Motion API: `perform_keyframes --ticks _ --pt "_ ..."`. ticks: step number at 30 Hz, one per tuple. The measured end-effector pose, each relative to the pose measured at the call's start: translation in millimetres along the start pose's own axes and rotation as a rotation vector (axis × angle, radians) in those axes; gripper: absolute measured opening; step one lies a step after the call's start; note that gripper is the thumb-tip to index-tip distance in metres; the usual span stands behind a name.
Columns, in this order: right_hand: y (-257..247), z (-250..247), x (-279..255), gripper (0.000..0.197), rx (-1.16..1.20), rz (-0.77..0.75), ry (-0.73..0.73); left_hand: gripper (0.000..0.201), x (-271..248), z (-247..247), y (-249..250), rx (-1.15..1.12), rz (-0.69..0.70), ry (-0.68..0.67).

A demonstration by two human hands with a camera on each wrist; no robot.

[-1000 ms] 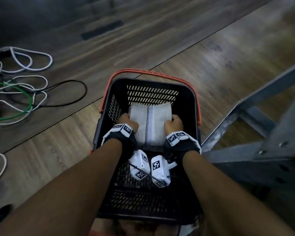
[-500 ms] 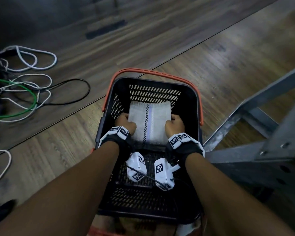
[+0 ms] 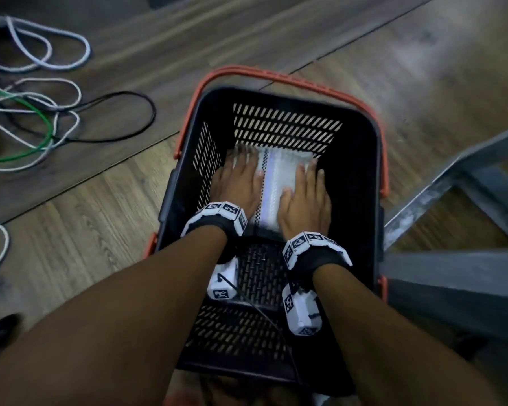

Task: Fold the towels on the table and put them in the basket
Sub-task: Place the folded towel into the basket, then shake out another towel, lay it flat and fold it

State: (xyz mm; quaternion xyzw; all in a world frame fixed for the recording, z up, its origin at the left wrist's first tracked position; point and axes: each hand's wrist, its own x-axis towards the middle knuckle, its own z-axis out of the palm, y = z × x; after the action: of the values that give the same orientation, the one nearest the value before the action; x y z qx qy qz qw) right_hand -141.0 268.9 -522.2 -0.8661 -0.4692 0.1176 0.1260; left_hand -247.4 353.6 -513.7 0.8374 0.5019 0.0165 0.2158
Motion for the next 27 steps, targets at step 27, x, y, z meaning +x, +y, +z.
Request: perform_keyframes --ticks 27 --pt "-32 -467 -233 0.045 -0.294 -0.031 -0.277 0.034 -224 -344 163 0.097 0.367 -0.120"
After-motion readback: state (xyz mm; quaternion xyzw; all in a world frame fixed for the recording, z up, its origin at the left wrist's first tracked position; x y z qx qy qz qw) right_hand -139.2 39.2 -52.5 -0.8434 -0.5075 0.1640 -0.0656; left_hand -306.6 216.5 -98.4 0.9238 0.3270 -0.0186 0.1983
